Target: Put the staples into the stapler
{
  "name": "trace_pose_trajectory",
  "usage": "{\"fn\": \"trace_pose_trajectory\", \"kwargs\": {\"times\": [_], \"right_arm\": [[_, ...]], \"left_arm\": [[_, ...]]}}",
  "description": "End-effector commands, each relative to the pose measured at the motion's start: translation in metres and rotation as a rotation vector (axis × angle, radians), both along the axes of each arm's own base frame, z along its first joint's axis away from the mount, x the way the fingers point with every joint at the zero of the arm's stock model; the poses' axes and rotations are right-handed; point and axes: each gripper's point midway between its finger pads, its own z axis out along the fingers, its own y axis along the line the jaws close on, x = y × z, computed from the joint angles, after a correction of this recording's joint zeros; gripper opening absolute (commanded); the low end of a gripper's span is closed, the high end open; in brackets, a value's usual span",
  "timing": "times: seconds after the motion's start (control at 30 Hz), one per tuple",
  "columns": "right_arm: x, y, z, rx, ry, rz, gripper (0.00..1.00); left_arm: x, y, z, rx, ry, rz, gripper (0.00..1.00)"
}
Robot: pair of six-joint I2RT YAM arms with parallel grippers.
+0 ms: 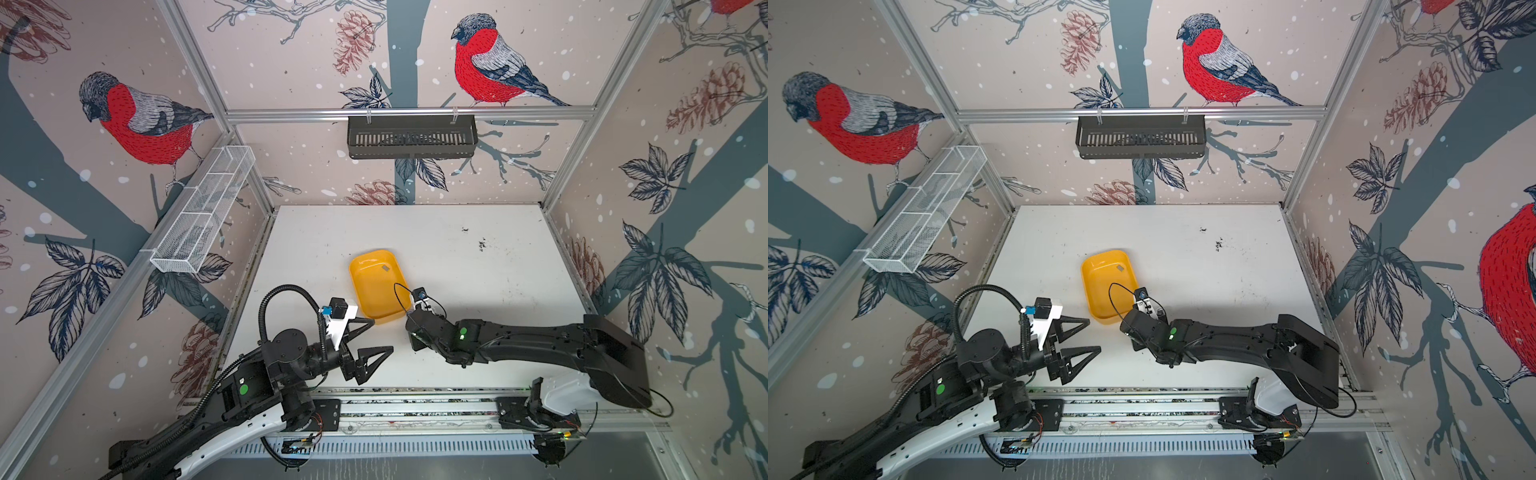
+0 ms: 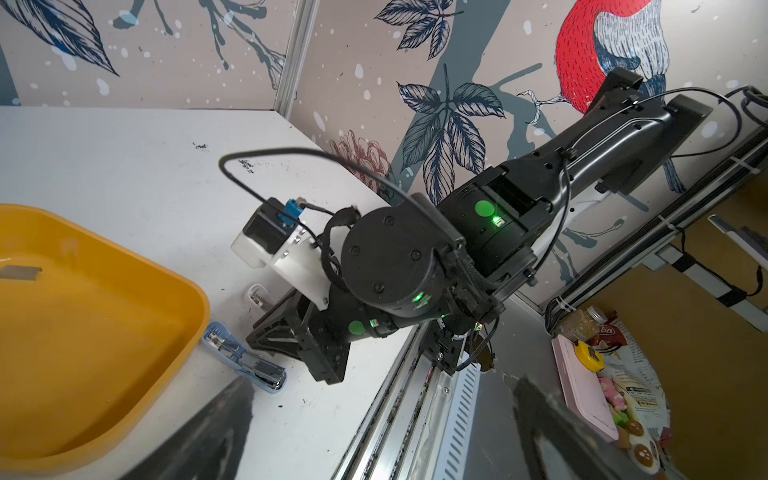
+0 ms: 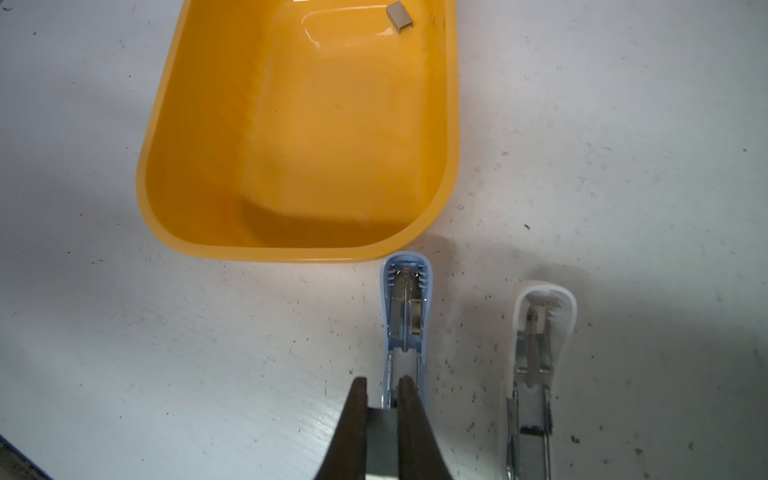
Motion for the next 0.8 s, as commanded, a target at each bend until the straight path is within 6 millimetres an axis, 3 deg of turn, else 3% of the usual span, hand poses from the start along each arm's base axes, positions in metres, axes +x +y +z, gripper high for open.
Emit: {"fn": "trace_pose_trajectory", "kwargs": {"times": [0.0,0.13,0.43,0.77], "right_arm": [[0.003,0.005,-0.001,0.024,-0.002,-0.041,0.06],[0.003,0.004,-0.010,0.006,0.006,-0.043,0.05],[0.008,-0.001,-0.018,-0.013,0.017,-0.040,0.05],[0.006,-0.004,-0.021,0.003,0.035,-0.012,0.05]], "left_arm": [[-0.009,0.001,0.010,-0.007,-0.069,-0.049,0.97],[-0.016,-0.001,0.012,-0.010,-0.097,-0.091,0.97],[-0.010,-0.003,0.002,0.014,-0.066,-0.069,0.97],[-0.009,0.002,0.006,-0.008,-0.074,-0.049,0.97]]}}
